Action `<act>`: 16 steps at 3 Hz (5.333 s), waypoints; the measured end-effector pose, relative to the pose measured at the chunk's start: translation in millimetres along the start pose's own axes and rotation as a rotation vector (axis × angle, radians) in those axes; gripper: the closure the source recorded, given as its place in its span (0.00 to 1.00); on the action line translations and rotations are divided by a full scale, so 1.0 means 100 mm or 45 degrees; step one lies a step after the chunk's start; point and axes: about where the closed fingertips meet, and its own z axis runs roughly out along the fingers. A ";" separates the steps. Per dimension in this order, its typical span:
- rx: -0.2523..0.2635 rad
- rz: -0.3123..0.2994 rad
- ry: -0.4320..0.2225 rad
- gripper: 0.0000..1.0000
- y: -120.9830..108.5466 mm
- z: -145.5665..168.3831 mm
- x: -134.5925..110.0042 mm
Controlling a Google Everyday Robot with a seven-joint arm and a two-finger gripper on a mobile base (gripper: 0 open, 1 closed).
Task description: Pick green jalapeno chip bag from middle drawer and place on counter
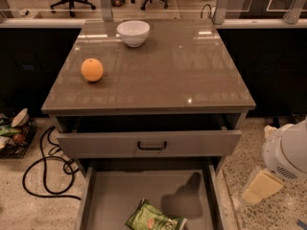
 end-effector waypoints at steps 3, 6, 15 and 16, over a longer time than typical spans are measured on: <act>-0.062 0.093 -0.088 0.00 0.35 0.79 -0.01; -0.235 0.140 -0.306 0.00 1.30 1.87 -0.23; -0.327 0.241 -0.740 0.00 2.40 3.59 -1.54; -0.244 0.212 -0.658 0.00 2.21 3.74 -1.47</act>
Offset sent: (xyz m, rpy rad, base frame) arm 0.0103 0.0217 -0.0926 0.1414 0.0204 -0.0549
